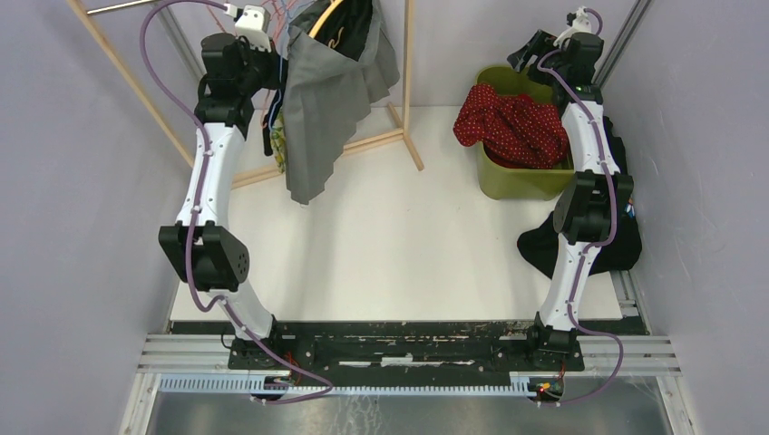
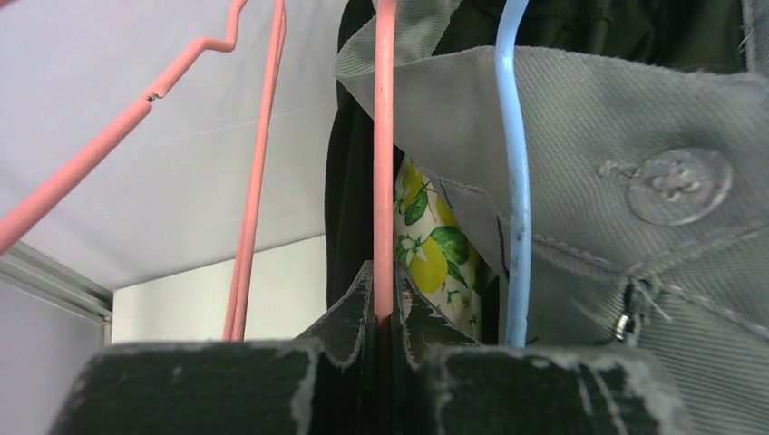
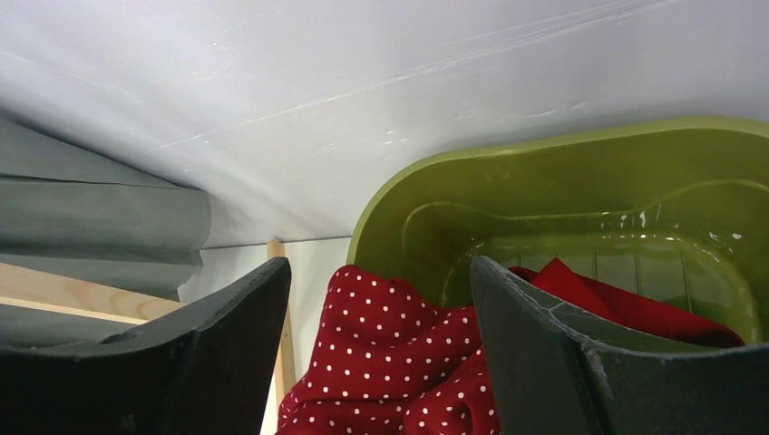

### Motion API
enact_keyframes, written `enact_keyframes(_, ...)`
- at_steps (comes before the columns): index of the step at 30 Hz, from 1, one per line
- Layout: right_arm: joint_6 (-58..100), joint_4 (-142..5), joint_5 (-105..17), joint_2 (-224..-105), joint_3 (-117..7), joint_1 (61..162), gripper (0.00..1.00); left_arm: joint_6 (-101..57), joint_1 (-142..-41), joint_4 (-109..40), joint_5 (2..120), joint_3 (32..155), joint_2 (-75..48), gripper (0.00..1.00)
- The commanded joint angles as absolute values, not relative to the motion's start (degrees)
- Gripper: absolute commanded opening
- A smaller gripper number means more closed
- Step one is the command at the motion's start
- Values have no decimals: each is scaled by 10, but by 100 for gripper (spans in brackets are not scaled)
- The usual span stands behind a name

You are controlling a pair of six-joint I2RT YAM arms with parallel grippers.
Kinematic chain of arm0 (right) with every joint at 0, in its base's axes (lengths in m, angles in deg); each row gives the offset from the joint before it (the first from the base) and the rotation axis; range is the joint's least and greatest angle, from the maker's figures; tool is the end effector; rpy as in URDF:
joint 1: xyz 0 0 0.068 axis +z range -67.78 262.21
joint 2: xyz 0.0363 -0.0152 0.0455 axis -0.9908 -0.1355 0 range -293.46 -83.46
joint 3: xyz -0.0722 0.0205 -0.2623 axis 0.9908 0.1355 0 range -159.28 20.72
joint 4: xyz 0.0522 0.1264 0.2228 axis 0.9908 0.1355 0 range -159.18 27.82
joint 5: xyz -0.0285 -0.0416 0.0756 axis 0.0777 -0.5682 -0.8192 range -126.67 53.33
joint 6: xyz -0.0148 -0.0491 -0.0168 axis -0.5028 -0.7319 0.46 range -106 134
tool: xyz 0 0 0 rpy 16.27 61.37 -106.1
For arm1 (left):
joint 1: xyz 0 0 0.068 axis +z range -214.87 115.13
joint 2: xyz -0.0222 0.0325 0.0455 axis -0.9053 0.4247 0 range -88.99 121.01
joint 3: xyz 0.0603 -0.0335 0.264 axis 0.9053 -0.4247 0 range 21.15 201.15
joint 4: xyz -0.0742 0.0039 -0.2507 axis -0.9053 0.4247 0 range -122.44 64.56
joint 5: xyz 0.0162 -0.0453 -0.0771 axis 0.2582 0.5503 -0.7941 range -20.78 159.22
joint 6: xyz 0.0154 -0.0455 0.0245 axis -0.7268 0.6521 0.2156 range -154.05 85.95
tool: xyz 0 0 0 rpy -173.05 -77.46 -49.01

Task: Remove the skirt from the hanger
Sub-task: Pick up the hanger from the clothesline.

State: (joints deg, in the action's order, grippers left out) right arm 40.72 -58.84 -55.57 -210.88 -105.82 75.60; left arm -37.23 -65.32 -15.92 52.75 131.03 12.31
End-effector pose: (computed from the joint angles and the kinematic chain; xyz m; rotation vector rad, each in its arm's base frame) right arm 0.5297 -0.0497 0.3584 0.2763 1.7666 0.5441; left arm 0.4119 -0.0133 0.4534 0.2672 1.6869 -0.2102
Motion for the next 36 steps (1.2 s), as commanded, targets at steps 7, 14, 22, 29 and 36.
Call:
enact_keyframes(7, 399, -608, -555, -2077, -1041, 758, 78, -349, -653, -210, 541, 1343, 19, 3)
enact_keyframes(14, 390, -605, -563, -2062, -1008, 764, 78, -357, -652, -212, 538, 1286, -21, 3)
enact_keyframes(22, 383, -603, -569, -2048, -980, 764, 78, -356, -652, -286, 544, 1241, -19, 3)
enact_keyframes(29, 355, -578, -583, -2017, -940, 777, 75, -377, -652, -227, 524, 1177, -70, 3)
enact_keyframes(36, 323, -564, -581, -1969, -902, 839, 75, -404, -653, -175, 541, 1062, -180, 3)
